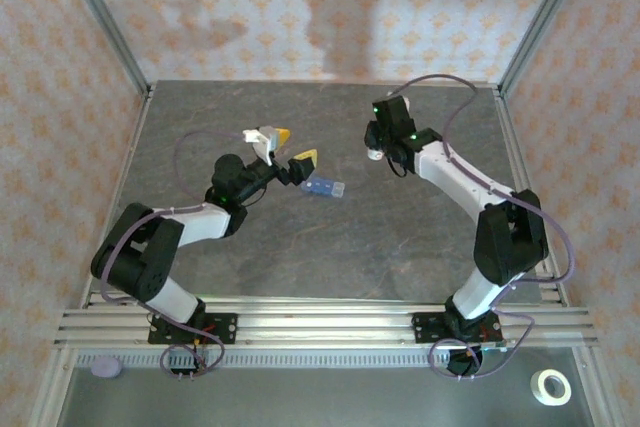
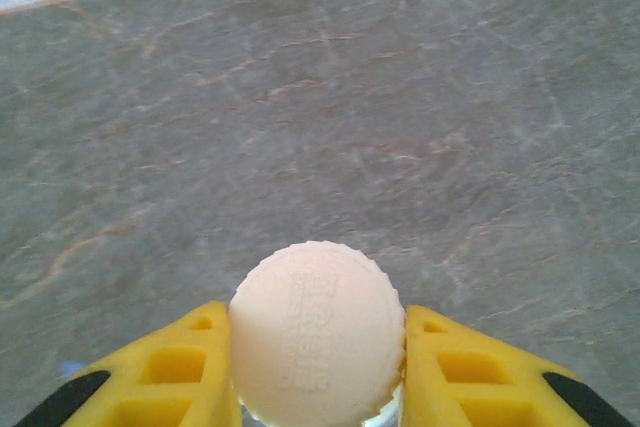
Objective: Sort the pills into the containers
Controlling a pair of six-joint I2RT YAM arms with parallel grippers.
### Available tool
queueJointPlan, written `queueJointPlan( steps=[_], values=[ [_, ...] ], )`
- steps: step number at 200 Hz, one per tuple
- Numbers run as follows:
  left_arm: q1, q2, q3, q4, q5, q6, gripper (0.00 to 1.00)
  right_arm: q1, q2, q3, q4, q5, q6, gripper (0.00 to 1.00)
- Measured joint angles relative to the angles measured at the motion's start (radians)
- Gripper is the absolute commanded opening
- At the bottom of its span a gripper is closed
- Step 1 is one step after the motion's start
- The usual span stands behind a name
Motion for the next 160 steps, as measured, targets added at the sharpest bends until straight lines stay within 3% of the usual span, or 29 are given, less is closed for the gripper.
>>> queueJointPlan(
  steps=[64, 101, 160],
  values=[
    [0.014, -0.089, 0.179, -0.404, -0.081, 0.004, 1.0, -0.014, 0.0, -0.232, 0.271, 0.139, -0.024, 0.31],
    [0.014, -0.115, 0.186, -0.463, -0.122, 0.008, 1.0, -0.014, 0.0, -0.303, 0.373, 0.175, 0.021, 0.33],
    [0.014, -0.127, 0.176, -0.537, -0.174, -0.008, 1.0, -0.014, 0.0, -0.362, 0.423, 0.177, 0.103, 0.48]
  ],
)
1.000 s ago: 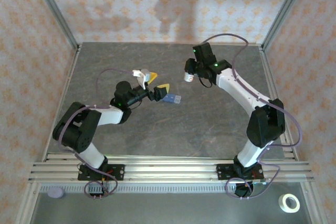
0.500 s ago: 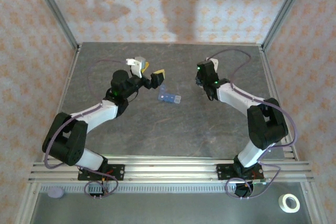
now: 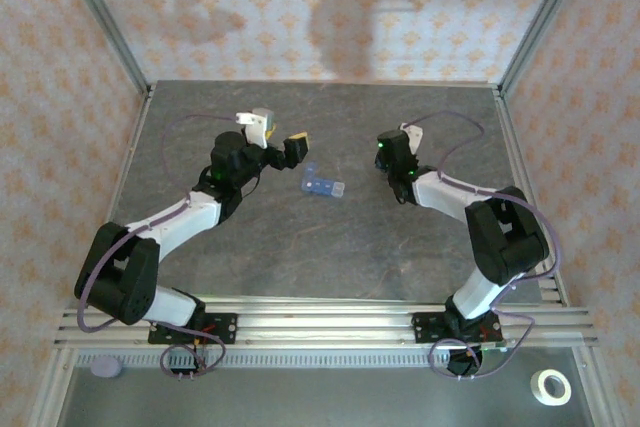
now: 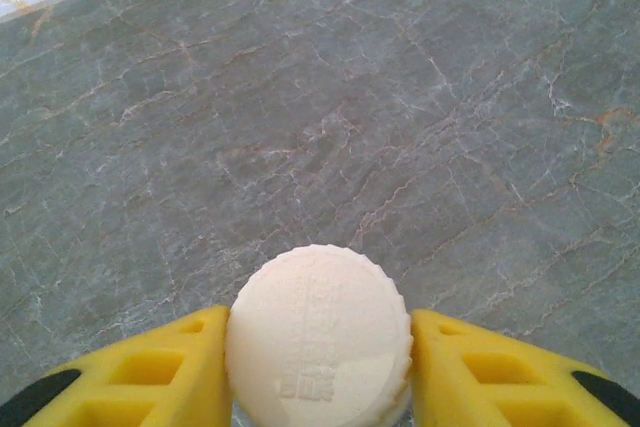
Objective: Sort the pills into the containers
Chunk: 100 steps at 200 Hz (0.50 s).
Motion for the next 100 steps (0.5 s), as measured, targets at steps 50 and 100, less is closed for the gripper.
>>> queueJointPlan(
  steps=[50, 100],
  values=[
    [0.0, 0.0, 0.011, -0.013, 0.001, -0.001, 1.0, 0.0, 0.001, -0.006, 0.003, -0.014, 0.026, 0.78],
    [0.0, 0.0, 0.014, -0.033, 0.0, 0.028, 1.0, 0.0, -0.069, 0.051, -0.106, -0.074, 0.008, 0.8]
  ],
)
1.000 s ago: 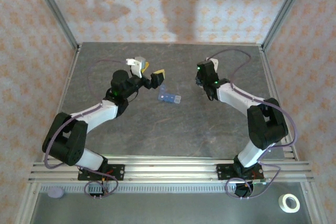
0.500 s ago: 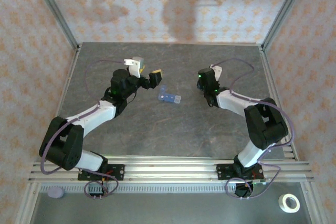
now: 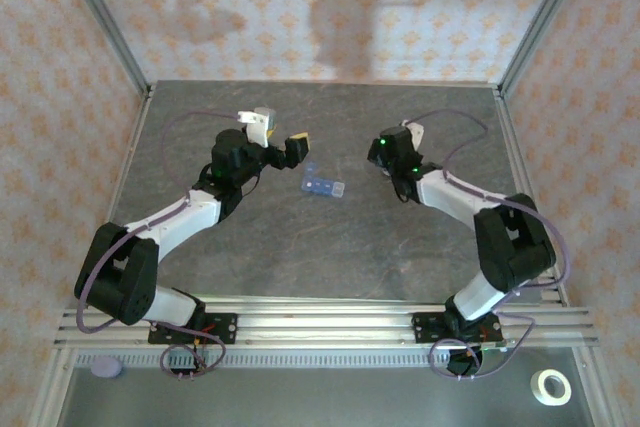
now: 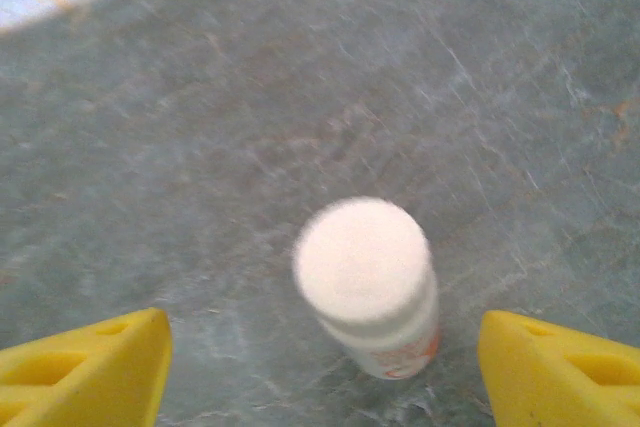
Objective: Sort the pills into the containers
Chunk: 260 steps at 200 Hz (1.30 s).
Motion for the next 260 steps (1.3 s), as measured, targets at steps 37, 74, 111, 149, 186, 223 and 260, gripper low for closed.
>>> queueJointPlan(
  steps=[37, 74, 111, 149, 186, 223, 260],
  values=[
    [0.0, 0.009, 0.019, -0.017, 0.0, 0.02, 1.0, 0.0, -0.026, 0.239, -0.153, -0.149, -0.036, 0.79],
    [0.0, 0.04, 0.051, -0.033, 0.0, 0.031, 1.0, 0.011, 0.016, 0.402, -0.303, -0.328, -0.077, 0.77],
    [0.0, 0.084, 0.087, -0.078, -0.008, 0.034, 1.0, 0.099, 0.137, 0.448, -0.449, -0.406, -0.119, 0.76],
    [0.009, 0.123, 0.138, -0.152, -0.035, 0.052, 0.82, 0.153, 0.243, 0.424, -0.509, -0.412, -0.122, 0.75],
    [0.011, 0.145, 0.193, -0.244, -0.054, 0.069, 0.4, 0.144, 0.28, 0.39, -0.519, -0.401, -0.121, 0.75],
    [0.011, 0.211, 0.293, -0.366, -0.051, 0.081, 0.0, 0.145, 0.321, 0.39, -0.519, -0.401, -0.121, 0.75],
    [0.011, 0.282, 0.388, -0.489, -0.052, 0.077, 0.0, 0.145, 0.354, 0.39, -0.519, -0.401, -0.121, 0.75]
  ],
)
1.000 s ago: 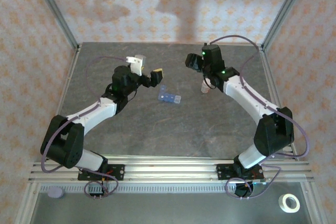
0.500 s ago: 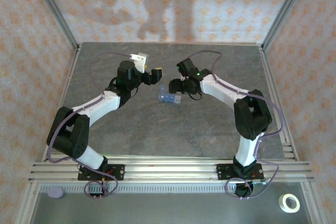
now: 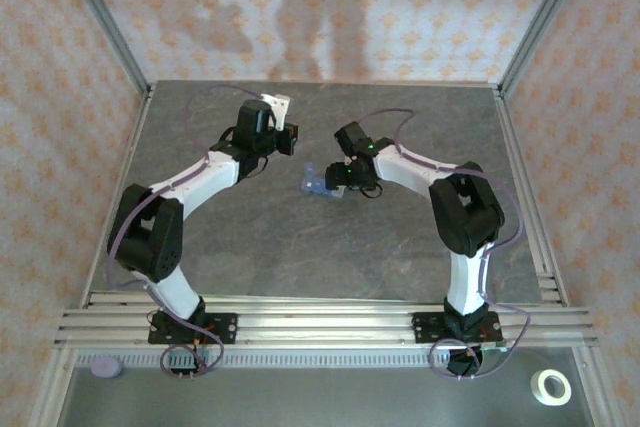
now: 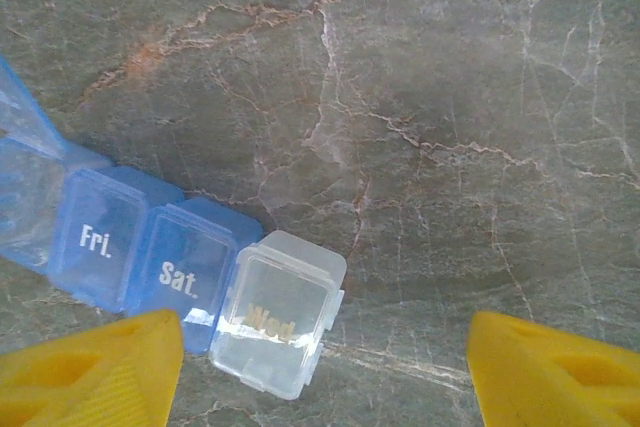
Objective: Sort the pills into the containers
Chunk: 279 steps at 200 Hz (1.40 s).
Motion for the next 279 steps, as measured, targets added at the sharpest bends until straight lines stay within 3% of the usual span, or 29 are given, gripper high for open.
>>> queueJointPlan(
  steps=[167, 279],
  values=[
    [0.0, 0.283, 0.282, -0.288, 0.105, -0.049, 0.0, 0.003, 0.072, 0.055, 0.0, -0.005, 0.012, 0.74],
    [-0.023, 0.414, 0.414, -0.45, 0.114, -0.053, 0.0, 0.003, 0.072, 0.055, 0.0, -0.005, 0.028, 0.73]
  ],
)
